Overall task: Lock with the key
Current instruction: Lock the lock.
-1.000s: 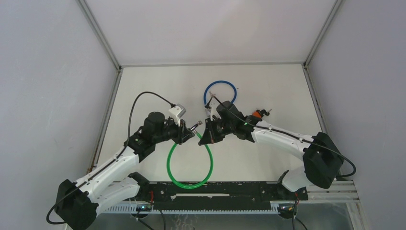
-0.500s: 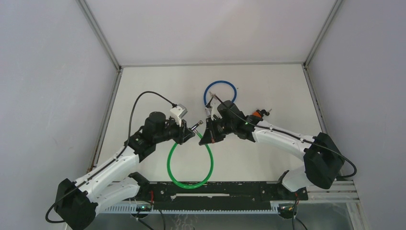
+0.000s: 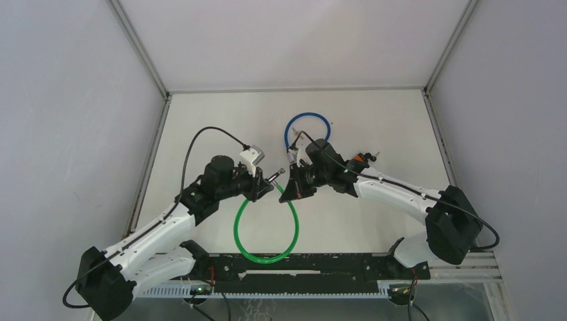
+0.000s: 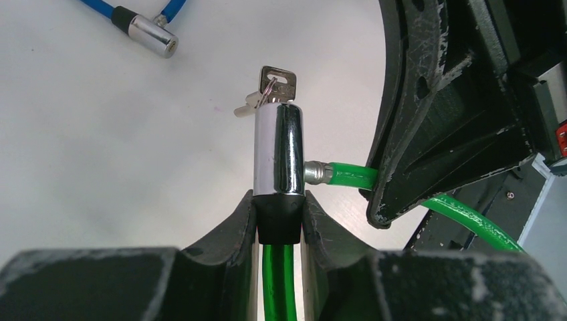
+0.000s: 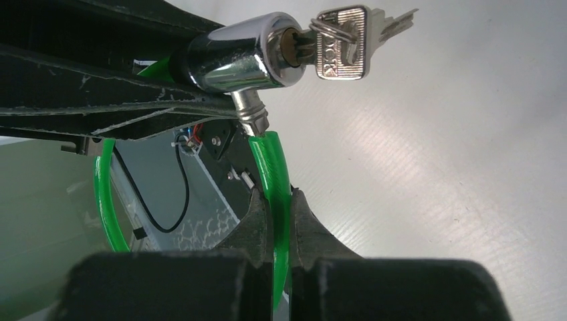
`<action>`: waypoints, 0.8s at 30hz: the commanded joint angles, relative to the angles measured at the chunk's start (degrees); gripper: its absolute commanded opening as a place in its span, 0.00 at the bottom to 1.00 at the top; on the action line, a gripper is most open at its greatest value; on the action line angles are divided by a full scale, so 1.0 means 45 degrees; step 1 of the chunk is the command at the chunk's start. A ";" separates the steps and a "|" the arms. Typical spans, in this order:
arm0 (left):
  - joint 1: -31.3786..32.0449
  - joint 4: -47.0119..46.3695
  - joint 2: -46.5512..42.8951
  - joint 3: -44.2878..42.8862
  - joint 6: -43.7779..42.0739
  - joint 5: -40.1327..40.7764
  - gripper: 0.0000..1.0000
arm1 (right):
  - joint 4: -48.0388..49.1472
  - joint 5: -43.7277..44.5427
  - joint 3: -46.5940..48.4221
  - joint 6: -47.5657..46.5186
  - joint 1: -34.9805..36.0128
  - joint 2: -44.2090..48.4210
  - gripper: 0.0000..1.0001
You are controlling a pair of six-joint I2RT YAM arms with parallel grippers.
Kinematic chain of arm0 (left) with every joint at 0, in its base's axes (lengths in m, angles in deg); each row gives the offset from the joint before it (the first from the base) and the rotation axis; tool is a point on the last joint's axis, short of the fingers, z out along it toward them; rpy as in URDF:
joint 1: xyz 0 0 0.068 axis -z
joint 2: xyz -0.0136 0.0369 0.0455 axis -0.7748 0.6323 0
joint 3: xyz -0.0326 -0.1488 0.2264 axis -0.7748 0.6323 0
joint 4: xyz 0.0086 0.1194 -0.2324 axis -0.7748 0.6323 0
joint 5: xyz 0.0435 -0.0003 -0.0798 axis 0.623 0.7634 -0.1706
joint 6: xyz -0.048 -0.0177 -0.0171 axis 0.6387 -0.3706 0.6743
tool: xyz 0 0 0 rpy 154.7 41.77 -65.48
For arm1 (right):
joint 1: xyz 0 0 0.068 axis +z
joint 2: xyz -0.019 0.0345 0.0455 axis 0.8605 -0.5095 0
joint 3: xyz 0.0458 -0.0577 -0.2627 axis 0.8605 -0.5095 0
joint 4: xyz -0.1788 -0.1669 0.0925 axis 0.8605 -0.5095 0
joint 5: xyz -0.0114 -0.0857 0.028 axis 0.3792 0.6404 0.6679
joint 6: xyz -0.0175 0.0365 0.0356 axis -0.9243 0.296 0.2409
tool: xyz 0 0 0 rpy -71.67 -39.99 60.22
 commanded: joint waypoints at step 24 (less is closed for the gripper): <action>0.1395 -0.0262 -0.0216 -0.0430 0.0250 -0.3452 0.00 | 0.3176 0.1785 0.1567 0.1184 -0.0577 0.1503 0.00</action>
